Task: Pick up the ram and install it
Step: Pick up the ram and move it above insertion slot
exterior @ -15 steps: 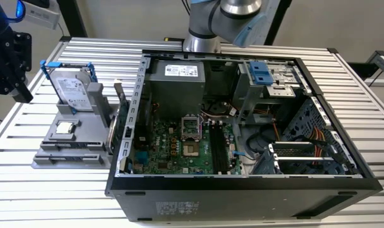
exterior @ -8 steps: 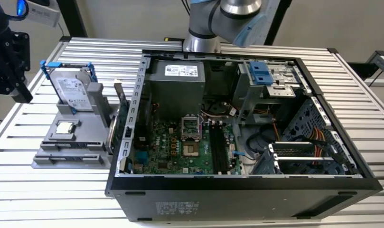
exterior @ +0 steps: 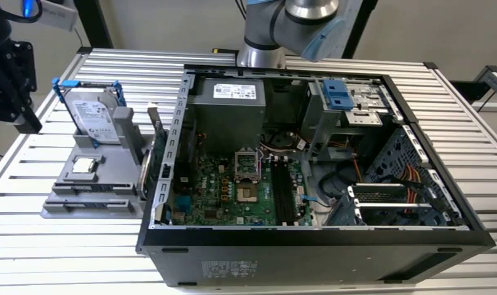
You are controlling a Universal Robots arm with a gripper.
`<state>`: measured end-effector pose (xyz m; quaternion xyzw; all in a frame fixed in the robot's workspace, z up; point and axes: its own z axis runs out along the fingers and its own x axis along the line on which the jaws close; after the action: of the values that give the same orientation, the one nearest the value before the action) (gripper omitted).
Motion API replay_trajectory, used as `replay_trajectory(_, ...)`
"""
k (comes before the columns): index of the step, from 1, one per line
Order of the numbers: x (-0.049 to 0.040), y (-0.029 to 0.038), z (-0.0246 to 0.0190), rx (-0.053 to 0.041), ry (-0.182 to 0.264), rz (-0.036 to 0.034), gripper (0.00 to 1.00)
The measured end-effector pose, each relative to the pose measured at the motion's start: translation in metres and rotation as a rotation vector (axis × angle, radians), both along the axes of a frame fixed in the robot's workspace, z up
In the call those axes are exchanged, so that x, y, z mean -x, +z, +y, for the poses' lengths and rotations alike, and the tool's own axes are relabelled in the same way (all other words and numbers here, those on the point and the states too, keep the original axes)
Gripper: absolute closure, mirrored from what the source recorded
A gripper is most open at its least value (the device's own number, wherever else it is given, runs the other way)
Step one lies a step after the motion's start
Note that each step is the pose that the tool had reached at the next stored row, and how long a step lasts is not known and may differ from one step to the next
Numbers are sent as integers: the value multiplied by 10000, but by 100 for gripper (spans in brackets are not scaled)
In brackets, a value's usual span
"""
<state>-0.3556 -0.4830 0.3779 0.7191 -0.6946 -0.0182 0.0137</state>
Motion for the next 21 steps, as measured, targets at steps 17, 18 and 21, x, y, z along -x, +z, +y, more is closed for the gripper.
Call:
replay_trajectory(17, 0, 0, 0, 3, 1213, 0, 100)
replay_trajectory(18, 0, 0, 0, 4, 1239, 1, 100)
replay_trajectory(21, 0, 0, 0, 3, 1317, 1, 100)
